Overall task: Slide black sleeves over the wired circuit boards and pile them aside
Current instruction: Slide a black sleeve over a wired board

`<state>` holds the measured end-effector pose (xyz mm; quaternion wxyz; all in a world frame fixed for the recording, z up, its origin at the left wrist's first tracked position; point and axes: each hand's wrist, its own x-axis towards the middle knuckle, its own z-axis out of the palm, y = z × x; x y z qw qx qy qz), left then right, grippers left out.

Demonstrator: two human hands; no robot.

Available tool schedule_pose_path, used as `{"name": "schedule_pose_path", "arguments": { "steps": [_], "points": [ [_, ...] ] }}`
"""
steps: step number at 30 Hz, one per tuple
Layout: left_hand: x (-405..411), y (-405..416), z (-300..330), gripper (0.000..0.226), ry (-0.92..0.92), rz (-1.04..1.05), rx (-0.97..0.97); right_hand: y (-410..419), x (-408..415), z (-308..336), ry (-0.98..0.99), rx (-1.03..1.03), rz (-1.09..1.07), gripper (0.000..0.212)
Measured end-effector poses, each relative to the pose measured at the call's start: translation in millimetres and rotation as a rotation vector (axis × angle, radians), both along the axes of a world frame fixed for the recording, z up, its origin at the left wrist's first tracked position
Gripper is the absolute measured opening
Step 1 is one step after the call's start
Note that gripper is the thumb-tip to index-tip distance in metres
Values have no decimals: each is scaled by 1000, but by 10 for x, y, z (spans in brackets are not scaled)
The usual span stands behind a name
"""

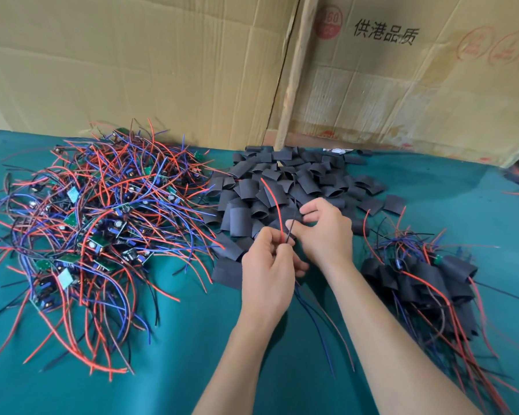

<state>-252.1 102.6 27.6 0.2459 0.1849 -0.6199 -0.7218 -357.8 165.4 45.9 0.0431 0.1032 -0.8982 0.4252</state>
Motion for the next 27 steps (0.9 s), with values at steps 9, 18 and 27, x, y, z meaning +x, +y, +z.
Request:
{"name": "schedule_pose_path", "arguments": {
  "steps": [9, 18, 27],
  "points": [
    [-4, 16, -30, 15, 1, -25, -121, 2, -37, -39, -7, -163, -38, 25],
    [15, 5, -18, 38, 54, -45, -161, 344, 145, 184, -185, -671, -39, 18],
    [21, 2, -26, 36, 51, -83, -287, 419, 565, 201, -304, -828, 200, 23]
  ]
}}
